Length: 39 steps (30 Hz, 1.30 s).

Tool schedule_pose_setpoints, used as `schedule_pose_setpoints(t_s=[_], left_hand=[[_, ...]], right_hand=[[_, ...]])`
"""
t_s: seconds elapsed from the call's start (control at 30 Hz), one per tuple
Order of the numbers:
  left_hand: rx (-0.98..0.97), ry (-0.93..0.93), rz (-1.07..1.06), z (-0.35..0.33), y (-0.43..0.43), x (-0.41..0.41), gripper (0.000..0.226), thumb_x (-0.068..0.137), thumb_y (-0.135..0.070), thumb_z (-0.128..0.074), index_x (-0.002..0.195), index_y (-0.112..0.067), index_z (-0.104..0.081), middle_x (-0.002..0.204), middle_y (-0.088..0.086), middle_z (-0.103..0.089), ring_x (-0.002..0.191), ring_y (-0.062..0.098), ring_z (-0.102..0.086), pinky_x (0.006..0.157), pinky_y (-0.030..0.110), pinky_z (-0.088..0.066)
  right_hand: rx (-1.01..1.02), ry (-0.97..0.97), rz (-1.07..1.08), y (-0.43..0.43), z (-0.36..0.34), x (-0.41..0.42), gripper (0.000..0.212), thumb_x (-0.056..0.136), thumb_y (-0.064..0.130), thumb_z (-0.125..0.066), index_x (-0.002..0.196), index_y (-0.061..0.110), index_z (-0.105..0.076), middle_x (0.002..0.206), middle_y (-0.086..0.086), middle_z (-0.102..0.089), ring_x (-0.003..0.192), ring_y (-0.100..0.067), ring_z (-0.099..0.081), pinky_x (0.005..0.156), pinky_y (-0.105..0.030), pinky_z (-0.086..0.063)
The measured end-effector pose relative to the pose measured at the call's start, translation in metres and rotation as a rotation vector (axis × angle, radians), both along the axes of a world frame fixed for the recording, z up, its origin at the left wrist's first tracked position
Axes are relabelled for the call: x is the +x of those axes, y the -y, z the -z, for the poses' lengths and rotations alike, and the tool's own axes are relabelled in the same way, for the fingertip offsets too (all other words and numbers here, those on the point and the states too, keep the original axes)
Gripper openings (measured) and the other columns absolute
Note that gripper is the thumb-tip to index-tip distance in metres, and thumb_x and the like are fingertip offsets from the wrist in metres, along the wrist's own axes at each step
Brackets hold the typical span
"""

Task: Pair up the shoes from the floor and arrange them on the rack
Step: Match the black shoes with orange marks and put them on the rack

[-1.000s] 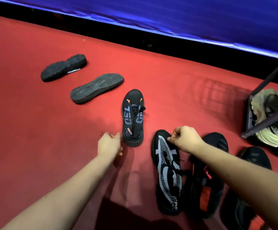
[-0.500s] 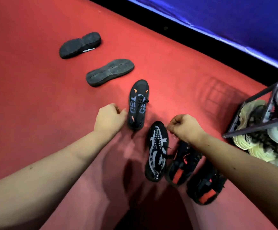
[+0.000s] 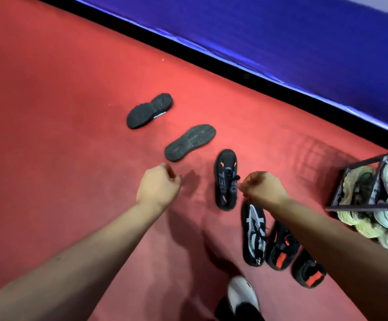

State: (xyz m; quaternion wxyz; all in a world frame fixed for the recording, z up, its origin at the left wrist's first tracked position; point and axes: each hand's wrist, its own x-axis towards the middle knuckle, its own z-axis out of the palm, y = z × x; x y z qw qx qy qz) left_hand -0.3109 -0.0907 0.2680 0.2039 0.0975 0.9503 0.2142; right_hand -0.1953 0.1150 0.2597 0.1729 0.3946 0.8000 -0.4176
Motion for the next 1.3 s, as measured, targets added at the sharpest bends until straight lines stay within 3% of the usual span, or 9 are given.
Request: schedule_pose_setpoints(t_s=[0.13, 0.3, 0.47, 0.7, 0.83, 1.03, 1.1, 1.17, 1.3], left_hand=[[-0.045, -0.007, 0.023, -0.015, 0.005, -0.075, 0.017, 0.083, -0.030, -0.060, 0.079, -0.014, -0.062, 0.086, 0.015, -0.071, 0.090, 0.033, -0.065, 0.072, 0.032, -0.047], [-0.104, 0.008, 0.024, 0.009, -0.003, -0.196, 0.020, 0.084, -0.031, -0.057, 0.085, -0.011, -0.062, 0.090, 0.015, -0.069, 0.092, 0.034, -0.064, 0.073, 0.032, -0.047], [-0.139, 0.016, 0.067, 0.063, -0.004, -0.293, 0.021, 0.085, -0.028, -0.055, 0.089, -0.009, -0.061, 0.094, 0.020, -0.069, 0.093, 0.038, -0.064, 0.074, 0.035, -0.048], [-0.294, 0.073, 0.191, 0.159, 0.021, -0.388, 0.029, 0.085, -0.030, -0.055, 0.105, -0.008, -0.057, 0.100, 0.019, -0.067, 0.096, 0.038, -0.063, 0.077, 0.040, -0.051], [-0.343, 0.113, 0.353, 0.220, 0.014, -0.424, 0.049, 0.084, -0.033, -0.059, 0.123, -0.006, -0.046, 0.118, 0.019, -0.056, 0.110, 0.039, -0.056, 0.091, 0.043, -0.048], [-0.511, 0.013, 0.597, 0.316, 0.008, -0.474, 0.101, 0.064, -0.069, -0.064, 0.140, -0.016, -0.025, 0.133, 0.008, -0.035, 0.125, 0.032, -0.037, 0.098, 0.048, -0.041], [-0.513, -0.040, 0.660, 0.341, -0.006, -0.484, 0.113, 0.057, -0.079, -0.060, 0.144, -0.018, -0.021, 0.138, 0.006, -0.032, 0.127, 0.032, -0.036, 0.099, 0.049, -0.038], [-0.434, -0.058, 0.676, 0.356, -0.022, -0.491, 0.115, 0.053, -0.083, -0.059, 0.142, -0.018, -0.025, 0.136, 0.005, -0.036, 0.126, 0.031, -0.039, 0.099, 0.049, -0.039], [-0.168, 0.012, 0.560, 0.367, -0.059, -0.498, 0.085, 0.056, -0.065, -0.073, 0.113, -0.009, -0.045, 0.117, 0.010, -0.049, 0.112, 0.031, -0.053, 0.093, 0.045, -0.047]], right_hand=[[0.010, 0.029, 0.002, 0.006, -0.009, -0.061, 0.019, 0.079, 0.023, -0.065, 0.066, 0.009, -0.063, 0.073, -0.015, -0.070, 0.074, -0.031, -0.068, 0.071, -0.036, -0.054], [0.011, 0.064, 0.041, 0.006, 0.013, -0.163, 0.016, 0.079, 0.024, -0.065, 0.071, 0.009, -0.065, 0.060, -0.007, -0.064, 0.057, -0.021, -0.060, 0.053, -0.016, -0.044], [-0.004, 0.111, 0.012, 0.010, 0.066, -0.240, 0.019, 0.081, 0.031, -0.063, 0.068, 0.016, -0.062, 0.075, -0.011, -0.071, 0.080, -0.030, -0.069, 0.079, -0.032, -0.054], [-0.039, 0.164, 0.004, 0.026, 0.163, -0.312, 0.024, 0.082, 0.029, -0.065, 0.068, 0.009, -0.061, 0.076, -0.013, -0.070, 0.080, -0.035, -0.067, 0.078, -0.039, -0.054], [0.173, 0.174, -0.272, 0.016, 0.202, -0.346, 0.023, 0.085, 0.029, -0.061, 0.076, 0.008, -0.060, 0.087, -0.015, -0.070, 0.090, -0.033, -0.064, 0.073, -0.034, -0.045], [0.260, 0.052, -0.545, -0.005, 0.274, -0.383, 0.017, 0.080, 0.026, -0.065, 0.094, 0.017, -0.062, 0.085, 0.004, -0.061, 0.085, -0.018, -0.061, 0.067, -0.021, -0.035], [0.174, 0.015, -0.626, -0.012, 0.296, -0.379, 0.029, 0.077, 0.028, -0.069, 0.104, 0.020, -0.062, 0.093, 0.009, -0.054, 0.096, -0.016, -0.061, 0.075, -0.016, -0.038], [0.224, 0.057, -0.821, -0.018, 0.308, -0.375, 0.057, 0.072, 0.044, -0.070, 0.123, 0.025, -0.054, 0.114, 0.004, -0.049, 0.112, -0.021, -0.053, 0.094, -0.024, -0.041], [0.408, 0.302, -1.246, -0.008, 0.311, -0.359, 0.104, 0.064, 0.054, -0.073, 0.147, 0.038, -0.012, 0.148, 0.010, -0.017, 0.138, -0.023, -0.012, 0.114, -0.052, -0.017]])
